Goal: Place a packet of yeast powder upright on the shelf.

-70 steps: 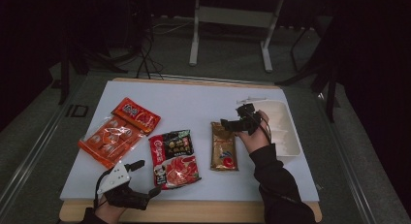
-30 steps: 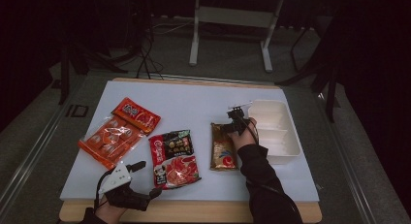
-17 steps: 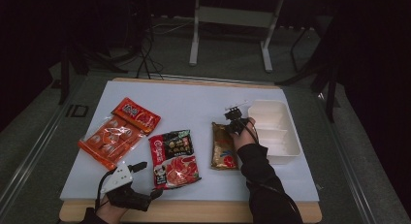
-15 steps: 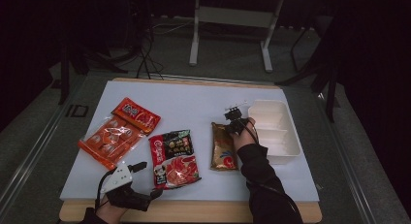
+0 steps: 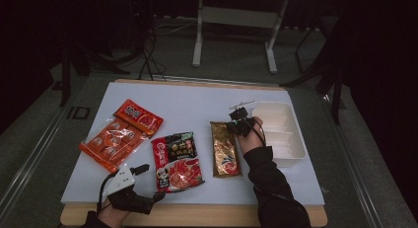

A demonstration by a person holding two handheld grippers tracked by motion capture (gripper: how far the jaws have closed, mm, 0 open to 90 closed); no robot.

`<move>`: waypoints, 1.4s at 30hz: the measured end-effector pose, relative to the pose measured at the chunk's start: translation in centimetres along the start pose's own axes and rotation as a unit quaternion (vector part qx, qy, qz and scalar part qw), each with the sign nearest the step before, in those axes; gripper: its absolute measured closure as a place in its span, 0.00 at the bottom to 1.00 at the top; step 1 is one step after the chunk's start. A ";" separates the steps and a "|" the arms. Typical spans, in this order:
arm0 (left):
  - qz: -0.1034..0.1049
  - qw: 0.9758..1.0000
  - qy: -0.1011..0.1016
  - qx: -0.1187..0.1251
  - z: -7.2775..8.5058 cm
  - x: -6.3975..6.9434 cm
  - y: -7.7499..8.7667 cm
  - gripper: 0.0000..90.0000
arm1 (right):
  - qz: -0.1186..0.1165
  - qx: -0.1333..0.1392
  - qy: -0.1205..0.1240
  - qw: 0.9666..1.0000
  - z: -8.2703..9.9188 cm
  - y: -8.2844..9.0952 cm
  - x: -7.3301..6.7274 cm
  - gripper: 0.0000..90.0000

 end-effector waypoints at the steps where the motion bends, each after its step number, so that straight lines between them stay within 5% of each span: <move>1: 0.000 1.000 -0.001 0.000 0.0 0.0 0.0 0.00 | -0.003 0.005 0.002 1.000 -0.2 0.4 -0.3 0.98; 14: -0.001 1.000 -0.001 -0.002 0.0 0.0 0.0 0.00 | -0.028 0.071 0.052 0.996 -1.2 5.2 -3.1 0.98; 30: 0.000 1.000 -0.003 -0.007 0.1 0.1 -0.2 0.00 | -0.110 0.122 0.099 0.981 -1.2 10.5 -6.9 0.99; 36: -0.001 1.000 -0.002 -0.006 0.1 0.1 -0.2 0.00 | -0.116 0.142 0.116 0.976 -1.8 12.1 -7.3 0.99; 42: 0.000 1.000 0.001 -0.005 0.1 0.0 -0.2 0.00 | -0.117 0.170 0.104 0.973 -3.3 14.1 -6.2 0.98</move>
Point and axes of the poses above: each handheld gripper's, and its own axes: y roughly backward along the jaws, z roughly out of its underside, x roughly to its right, the point moved 6 cm from there along -y, roughly forward along the jaws, and after that the axes turned 1 degree about -y, right-handed, at the moved point
